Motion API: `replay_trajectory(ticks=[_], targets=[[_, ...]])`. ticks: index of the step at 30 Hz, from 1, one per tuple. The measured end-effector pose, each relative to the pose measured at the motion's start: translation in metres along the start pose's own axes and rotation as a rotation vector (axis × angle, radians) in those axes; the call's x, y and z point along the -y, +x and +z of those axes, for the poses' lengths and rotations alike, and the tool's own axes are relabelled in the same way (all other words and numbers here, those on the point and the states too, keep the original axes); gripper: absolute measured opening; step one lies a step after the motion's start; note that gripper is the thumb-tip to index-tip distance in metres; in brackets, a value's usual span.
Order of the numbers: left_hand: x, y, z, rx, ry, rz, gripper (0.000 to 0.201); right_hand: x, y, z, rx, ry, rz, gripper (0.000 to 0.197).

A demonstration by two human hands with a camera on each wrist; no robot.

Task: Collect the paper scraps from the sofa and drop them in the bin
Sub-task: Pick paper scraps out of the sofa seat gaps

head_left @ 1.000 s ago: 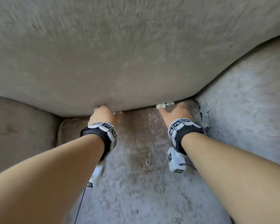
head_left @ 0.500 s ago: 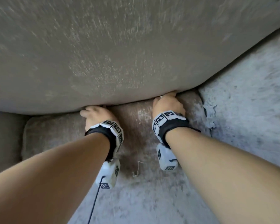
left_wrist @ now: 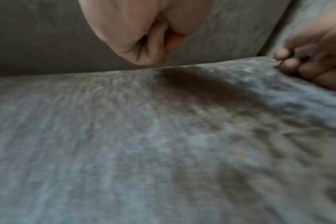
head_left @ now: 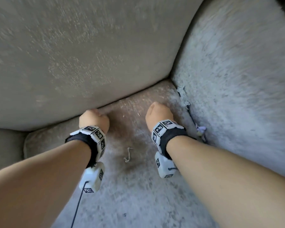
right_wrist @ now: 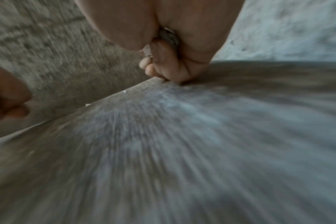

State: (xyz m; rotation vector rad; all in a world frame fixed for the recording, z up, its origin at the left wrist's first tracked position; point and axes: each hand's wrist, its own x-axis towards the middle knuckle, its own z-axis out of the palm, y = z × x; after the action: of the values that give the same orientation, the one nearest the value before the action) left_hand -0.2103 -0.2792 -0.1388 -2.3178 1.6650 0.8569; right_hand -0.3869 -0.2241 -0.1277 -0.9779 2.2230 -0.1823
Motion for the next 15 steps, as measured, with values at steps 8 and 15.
replay_trajectory(ticks=[8, 15], targets=[[-0.072, -0.059, 0.019, 0.203, 0.217, 0.286, 0.025, -0.079, -0.076, -0.032, -0.053, 0.183, 0.193, 0.027], [-0.131, -0.100, 0.029, 0.154, 0.323, 0.412, 0.044, -0.118, -0.102, -0.040, -0.156, 0.453, 0.542, 0.060]])
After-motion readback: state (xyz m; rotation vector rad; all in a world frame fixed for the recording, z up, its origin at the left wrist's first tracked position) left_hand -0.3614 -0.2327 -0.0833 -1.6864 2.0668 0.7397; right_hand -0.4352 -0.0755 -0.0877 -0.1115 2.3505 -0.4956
